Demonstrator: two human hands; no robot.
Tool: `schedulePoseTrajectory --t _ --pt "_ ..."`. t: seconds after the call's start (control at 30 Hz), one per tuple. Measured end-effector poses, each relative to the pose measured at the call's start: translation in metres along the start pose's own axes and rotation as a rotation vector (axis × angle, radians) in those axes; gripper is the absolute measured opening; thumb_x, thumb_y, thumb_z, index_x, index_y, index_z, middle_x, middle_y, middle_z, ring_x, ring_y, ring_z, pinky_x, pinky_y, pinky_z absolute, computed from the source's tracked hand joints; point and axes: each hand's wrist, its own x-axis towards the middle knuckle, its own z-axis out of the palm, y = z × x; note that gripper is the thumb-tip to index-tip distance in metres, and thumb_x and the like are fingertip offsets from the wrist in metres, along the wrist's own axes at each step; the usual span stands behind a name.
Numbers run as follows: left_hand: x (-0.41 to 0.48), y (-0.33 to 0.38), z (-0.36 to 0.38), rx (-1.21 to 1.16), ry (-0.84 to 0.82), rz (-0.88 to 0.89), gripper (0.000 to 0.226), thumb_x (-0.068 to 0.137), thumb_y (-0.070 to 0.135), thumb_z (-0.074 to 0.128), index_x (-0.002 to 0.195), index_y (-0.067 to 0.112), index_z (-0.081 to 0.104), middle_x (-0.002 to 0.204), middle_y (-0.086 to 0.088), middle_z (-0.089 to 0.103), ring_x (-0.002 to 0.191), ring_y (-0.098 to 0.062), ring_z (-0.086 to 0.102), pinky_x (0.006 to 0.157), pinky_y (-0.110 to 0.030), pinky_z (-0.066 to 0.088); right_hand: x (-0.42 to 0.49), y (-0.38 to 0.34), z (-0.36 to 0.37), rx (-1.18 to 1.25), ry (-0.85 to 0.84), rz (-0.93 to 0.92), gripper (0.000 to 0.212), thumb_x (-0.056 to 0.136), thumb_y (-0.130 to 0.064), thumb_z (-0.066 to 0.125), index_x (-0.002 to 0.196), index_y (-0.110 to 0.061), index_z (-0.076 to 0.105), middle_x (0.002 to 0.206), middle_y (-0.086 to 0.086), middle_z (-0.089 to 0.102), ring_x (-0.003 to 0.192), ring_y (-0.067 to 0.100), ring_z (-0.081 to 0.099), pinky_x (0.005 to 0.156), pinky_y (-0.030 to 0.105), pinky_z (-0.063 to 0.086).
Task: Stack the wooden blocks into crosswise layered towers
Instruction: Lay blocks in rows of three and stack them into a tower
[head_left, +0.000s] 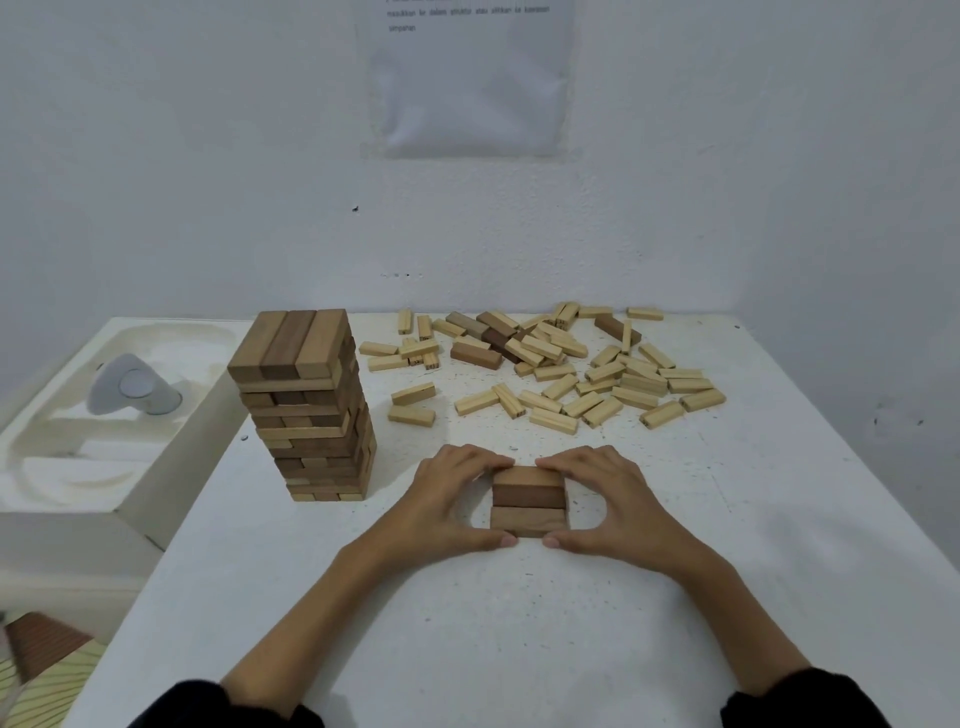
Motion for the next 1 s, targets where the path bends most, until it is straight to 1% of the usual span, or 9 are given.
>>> schedulePoseTrajectory --t 0.1,0.23,0.43,0.53,0.6,0.7,0.83,0.9,1.0 --pt "0.001 0.000 -0.002 -0.012 0.012 0.004 0.071 0.063 0.063 0.067 0.127 0.039 0.047 0.120 0.027 0.044 0.115 0.005 0.035 0.097 -0.022 0.031 0.000 -0.001 0.000 -0.022 0.002 -0.026 0.069 0.061 -0.070 0.060 0.124 -0.050 0.039 0.121 -0.025 0.045 0.114 -0.005 0.035 0.095 0.025 0.025" --pt "0.002 0.001 -0.005 -0.004 0.005 0.020 0.067 0.061 0.057 0.075 0.121 0.037 0.051 0.115 0.025 0.047 0.112 0.001 0.041 0.096 -0.025 0.038 -0.003 -0.007 -0.001 -0.004 0.005 -0.046 0.065 0.059 -0.063 0.063 0.119 -0.047 0.042 0.116 -0.028 0.044 0.113 -0.008 0.034 0.093 0.017 0.026" --pt "-0.002 0.015 -0.019 0.010 0.040 0.082 0.066 0.061 0.058 0.070 0.119 0.033 0.052 0.114 0.017 0.051 0.109 -0.001 0.043 0.090 -0.018 0.037 -0.008 -0.019 -0.016 0.049 0.060 -0.103 0.061 0.061 -0.054 0.071 0.117 -0.046 0.049 0.115 -0.030 0.047 0.112 -0.002 0.040 0.093 0.025 0.034" --pt "-0.002 0.028 -0.038 0.034 0.072 0.124 0.066 0.061 0.061 0.068 0.119 0.033 0.052 0.113 0.014 0.052 0.106 -0.001 0.042 0.087 -0.013 0.034 -0.004 -0.035 -0.036 0.034 0.099 -0.151 0.063 0.059 -0.057 0.070 0.118 -0.045 0.051 0.116 -0.027 0.049 0.111 0.002 0.043 0.094 0.029 0.037" --pt "-0.002 0.039 -0.053 0.043 0.106 0.153 0.066 0.062 0.060 0.068 0.119 0.030 0.053 0.112 0.014 0.052 0.104 0.000 0.042 0.084 -0.009 0.032 0.001 -0.048 -0.053 0.015 0.119 -0.194 0.063 0.059 -0.058 0.069 0.118 -0.044 0.052 0.115 -0.025 0.051 0.109 0.002 0.044 0.091 0.026 0.037" --pt "0.000 0.055 -0.078 0.058 0.167 0.198 0.064 0.062 0.058 0.069 0.117 0.028 0.055 0.112 0.013 0.054 0.105 -0.003 0.044 0.085 -0.013 0.036 0.010 -0.070 -0.077 -0.003 0.121 -0.233 0.065 0.057 -0.061 0.067 0.118 -0.044 0.051 0.115 -0.025 0.051 0.108 -0.002 0.043 0.088 0.016 0.032" --pt "-0.001 0.075 -0.115 0.145 0.236 0.234 0.062 0.059 0.063 0.064 0.111 0.031 0.055 0.106 0.011 0.058 0.097 -0.002 0.045 0.080 -0.007 0.034 0.024 -0.098 -0.101 -0.005 0.139 -0.287 0.064 0.056 -0.061 0.066 0.116 -0.043 0.052 0.114 -0.018 0.055 0.106 -0.001 0.044 0.090 0.016 0.033" --pt "-0.004 0.084 -0.135 0.197 0.263 0.232 0.065 0.057 0.066 0.061 0.111 0.029 0.056 0.104 0.012 0.058 0.096 -0.003 0.047 0.079 -0.006 0.034 0.032 -0.115 -0.110 0.017 0.143 -0.303 0.064 0.057 -0.059 0.069 0.116 -0.041 0.054 0.113 -0.020 0.054 0.105 0.000 0.045 0.089 0.017 0.035" --pt "-0.009 0.089 -0.166 0.225 0.282 0.213 0.066 0.055 0.067 0.060 0.110 0.029 0.057 0.104 0.014 0.059 0.095 -0.002 0.050 0.078 -0.009 0.038 0.050 -0.137 -0.117 0.015 0.134 -0.334 0.062 0.063 -0.047 0.078 0.119 -0.034 0.056 0.113 -0.018 0.054 0.106 0.005 0.046 0.090 0.020 0.035"
